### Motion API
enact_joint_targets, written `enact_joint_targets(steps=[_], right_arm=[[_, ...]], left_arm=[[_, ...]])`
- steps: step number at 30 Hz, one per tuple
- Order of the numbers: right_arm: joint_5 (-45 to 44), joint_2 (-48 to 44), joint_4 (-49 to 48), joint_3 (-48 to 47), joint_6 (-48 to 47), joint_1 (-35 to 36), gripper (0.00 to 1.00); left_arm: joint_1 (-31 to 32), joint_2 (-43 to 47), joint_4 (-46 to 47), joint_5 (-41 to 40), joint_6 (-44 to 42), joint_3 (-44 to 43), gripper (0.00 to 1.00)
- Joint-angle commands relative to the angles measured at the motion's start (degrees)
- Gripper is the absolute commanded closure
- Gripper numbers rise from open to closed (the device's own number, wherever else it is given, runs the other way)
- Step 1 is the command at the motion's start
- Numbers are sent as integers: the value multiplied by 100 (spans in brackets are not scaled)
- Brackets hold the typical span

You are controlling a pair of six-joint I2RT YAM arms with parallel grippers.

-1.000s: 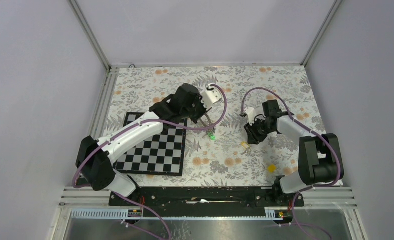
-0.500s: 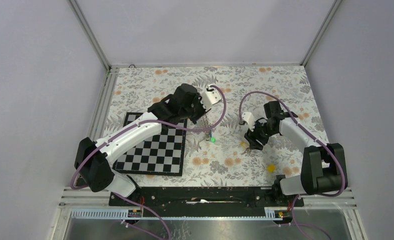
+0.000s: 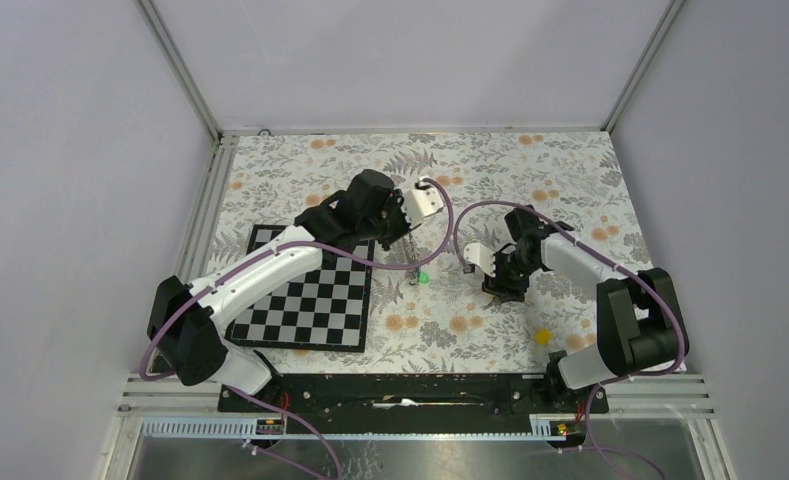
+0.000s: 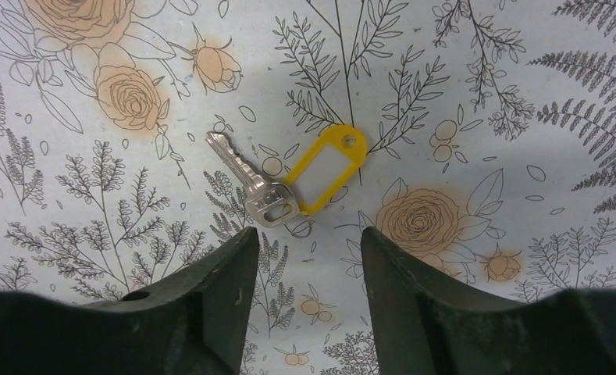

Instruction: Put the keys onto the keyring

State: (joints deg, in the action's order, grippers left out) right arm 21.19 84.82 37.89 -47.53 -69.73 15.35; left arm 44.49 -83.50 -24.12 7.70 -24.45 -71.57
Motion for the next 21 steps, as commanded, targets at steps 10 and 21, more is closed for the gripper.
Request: enact_joint_targets(steps=[10,21], right_arm=[[-222,334,71,-288,-326,209,59],[-188,356,244,-266,-206,284,80]], left_arm=[[-27,247,303,26,-139,20,100],[-30,255,303,21,-139,46,100]])
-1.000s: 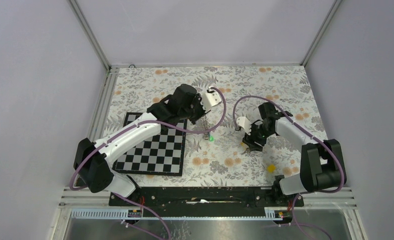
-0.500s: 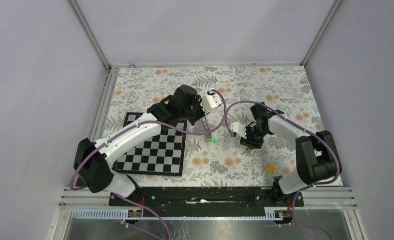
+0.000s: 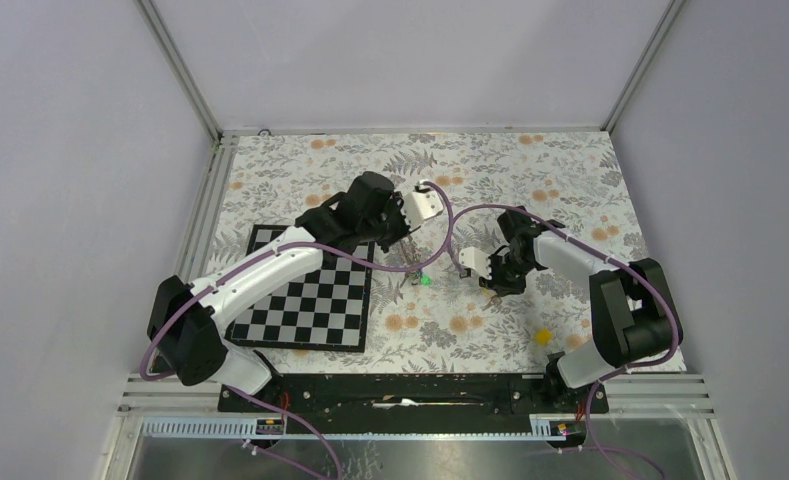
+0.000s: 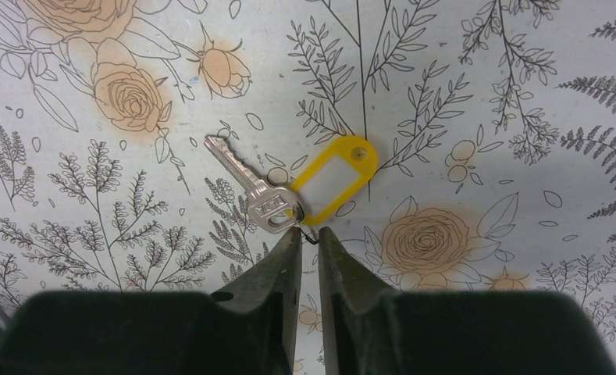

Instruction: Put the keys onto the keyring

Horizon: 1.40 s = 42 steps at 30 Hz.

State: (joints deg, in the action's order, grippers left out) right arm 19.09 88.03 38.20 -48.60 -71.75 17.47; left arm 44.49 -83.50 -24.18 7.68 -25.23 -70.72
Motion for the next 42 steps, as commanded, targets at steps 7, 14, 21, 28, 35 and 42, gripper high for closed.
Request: enact_joint_targets(steps=[7,14,21,28,35,42], right_arm=[[97,-111,366,-141,116,81,93],[179,-265,376,-54,393,81,97],[224,-403,156,166,806,90,87],[300,-561,-40,388,803,89,75],[304,-518,-121,425,762,89,73],[277,-423,-165,400,741,90,75]], left_arm=[[-28,260,307,3,-61,-21,100],[-33,313,302,12,-34,18,100],[-31,361,305,57,-8,53,100],[-34,382,309,71,1,75,100],[-28,388,306,73,10,73,100],[-36,374,307,75,10,73,100]])
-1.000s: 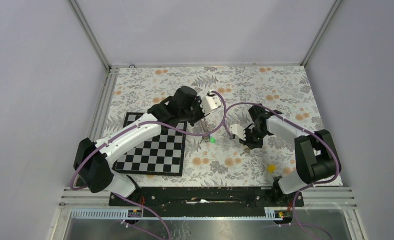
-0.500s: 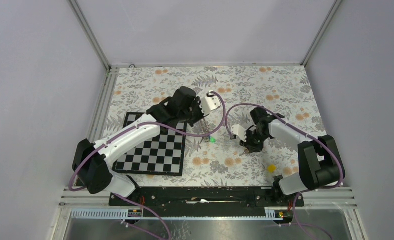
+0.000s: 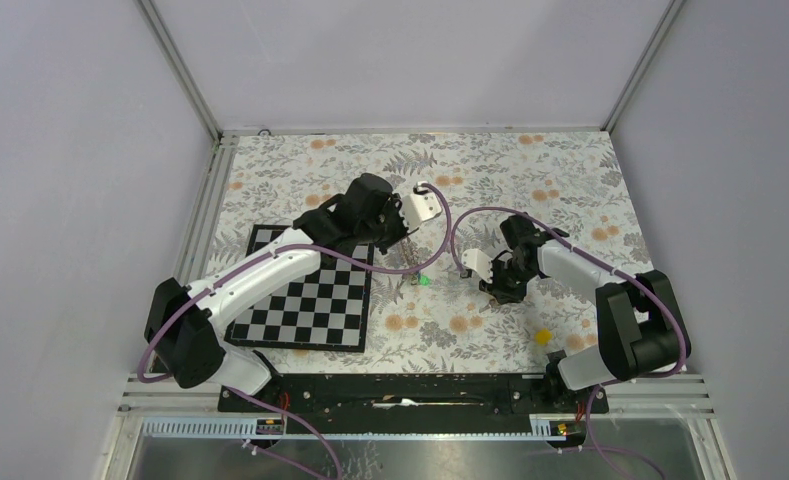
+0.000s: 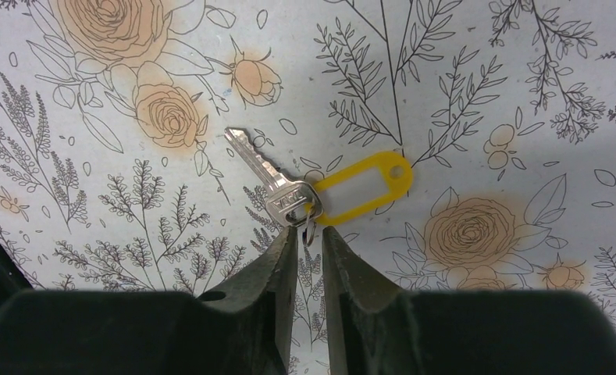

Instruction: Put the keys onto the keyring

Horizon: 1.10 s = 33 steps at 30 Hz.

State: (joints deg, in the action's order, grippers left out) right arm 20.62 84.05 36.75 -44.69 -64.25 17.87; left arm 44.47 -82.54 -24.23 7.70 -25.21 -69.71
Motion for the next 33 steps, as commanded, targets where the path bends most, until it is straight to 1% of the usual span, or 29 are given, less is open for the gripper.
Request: enact_joint_targets(steps=[1,7,23,33], right_arm=[[125,-17,-23,0,-24,50,76],[140,28,-18,-6,-20,55,80],[126,93,-105,72,5,59,81],[56,67,-24,49,-19,59,90]], left_arm=[[-28,282,306,72,12,-25,100],[-27,280,305,67,19,-7,100],[-26,326,287,57,17,8,100],[-29,316,270,58,16,8,100]])
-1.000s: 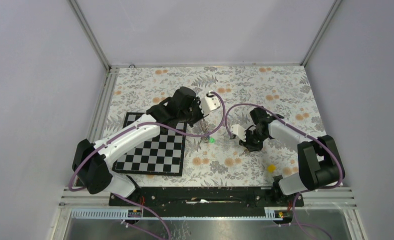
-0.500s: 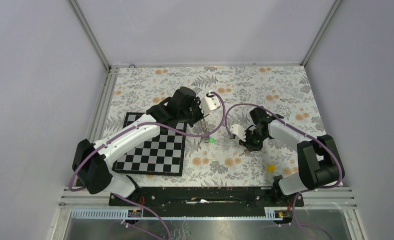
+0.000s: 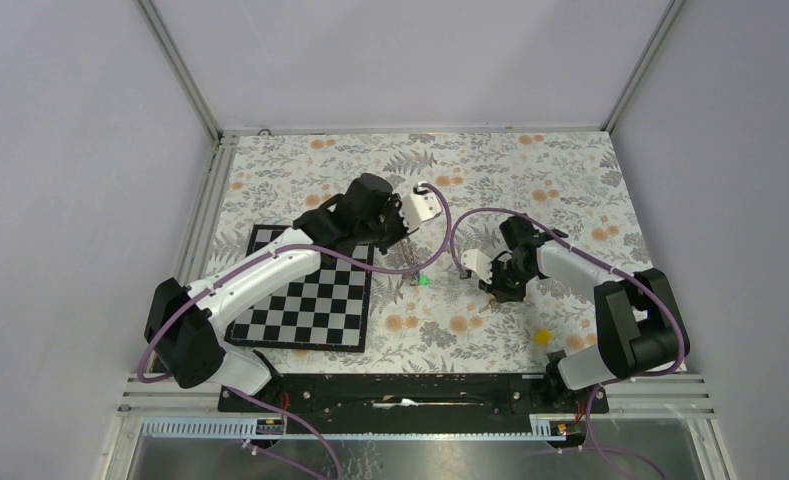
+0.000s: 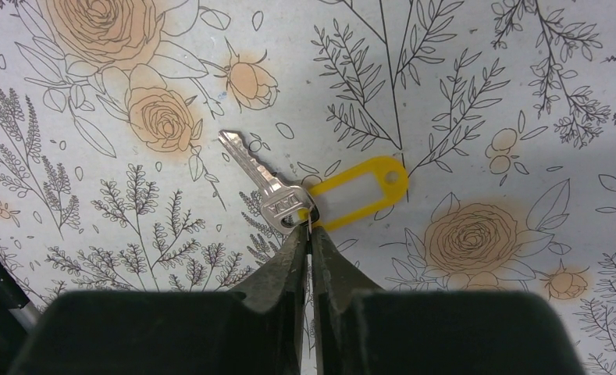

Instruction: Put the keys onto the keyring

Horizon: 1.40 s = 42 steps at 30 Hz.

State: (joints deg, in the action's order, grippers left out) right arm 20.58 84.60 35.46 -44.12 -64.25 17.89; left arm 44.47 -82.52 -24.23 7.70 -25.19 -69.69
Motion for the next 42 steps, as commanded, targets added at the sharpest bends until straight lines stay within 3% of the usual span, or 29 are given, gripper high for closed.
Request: enact_joint_targets(steps=[1,8,17,23,33,42], right_arm=[[65,7,114,-13,-22,57,91],[90,18,147,-35,-11,57,100],[263,-363,502,-422,85,49,100],[837,-741,799,-790,412,48,100],[2137,-994,778,-1468,1780,52,100],[3609,-1161,-473,-1680,3634,57,100]], left_arm=[[-30,314,270,57,14,3,100],[-29,324,270,56,14,29,100],[-27,360,295,132,-260,105,100],[-27,536,453,373,-621,323,100],[-30,533,424,1231,-843,225,100],[87,373,401,1673,-715,59,100]])
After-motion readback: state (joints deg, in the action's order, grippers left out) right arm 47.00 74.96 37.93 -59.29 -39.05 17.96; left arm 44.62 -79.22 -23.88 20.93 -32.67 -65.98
